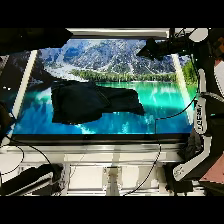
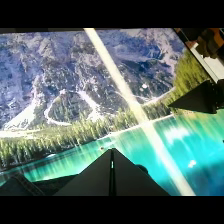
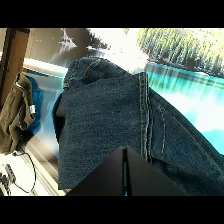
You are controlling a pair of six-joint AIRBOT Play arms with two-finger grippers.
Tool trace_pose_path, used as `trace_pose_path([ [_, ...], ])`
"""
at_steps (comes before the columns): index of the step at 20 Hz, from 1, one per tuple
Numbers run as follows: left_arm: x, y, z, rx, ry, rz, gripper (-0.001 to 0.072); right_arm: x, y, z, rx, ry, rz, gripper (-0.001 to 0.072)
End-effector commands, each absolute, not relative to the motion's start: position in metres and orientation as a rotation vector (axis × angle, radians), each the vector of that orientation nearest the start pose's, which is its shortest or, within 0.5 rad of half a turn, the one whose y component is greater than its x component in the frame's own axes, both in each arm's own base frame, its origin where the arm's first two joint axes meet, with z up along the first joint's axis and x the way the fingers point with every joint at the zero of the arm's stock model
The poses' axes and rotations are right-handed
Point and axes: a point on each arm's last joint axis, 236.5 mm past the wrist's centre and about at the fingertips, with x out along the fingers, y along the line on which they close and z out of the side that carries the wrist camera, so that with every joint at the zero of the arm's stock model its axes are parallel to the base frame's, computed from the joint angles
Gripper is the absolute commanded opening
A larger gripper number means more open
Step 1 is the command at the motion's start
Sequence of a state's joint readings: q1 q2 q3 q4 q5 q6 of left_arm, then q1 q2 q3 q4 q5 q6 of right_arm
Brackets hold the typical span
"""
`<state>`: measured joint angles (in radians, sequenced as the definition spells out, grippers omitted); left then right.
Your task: Fold the clothes and pants, and hang the long-sleeved shirts on hangers.
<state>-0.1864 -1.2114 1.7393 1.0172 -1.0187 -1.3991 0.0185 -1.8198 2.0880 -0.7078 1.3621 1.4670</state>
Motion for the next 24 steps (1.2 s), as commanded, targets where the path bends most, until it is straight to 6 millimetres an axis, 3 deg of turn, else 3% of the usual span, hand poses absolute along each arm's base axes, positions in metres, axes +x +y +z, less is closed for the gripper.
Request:
trace_pose_path([
  [1,0.424,-0.188,0.331,-0.193,0.464,-0.611,0.0038,0.524,0.186,0.163,0.521,0.987,0.725,0.0019],
  [17,0.424,-0.188,0.331,-0.193,0.465,-0.611,0.0038,0.524,0.186,0.163,0.521,0.987,0.725,0.0019],
  [20,0.417,-0.186,0.317,-0.163,0.523,-0.613,0.0038,0.524,0.186,0.163,0.522,0.986,0.725,0.0019],
  [24,0.421,-0.159,0.295,-0.037,0.583,-0.511,0.0037,0.523,0.188,0.165,0.538,0.986,0.732,0.0019],
])
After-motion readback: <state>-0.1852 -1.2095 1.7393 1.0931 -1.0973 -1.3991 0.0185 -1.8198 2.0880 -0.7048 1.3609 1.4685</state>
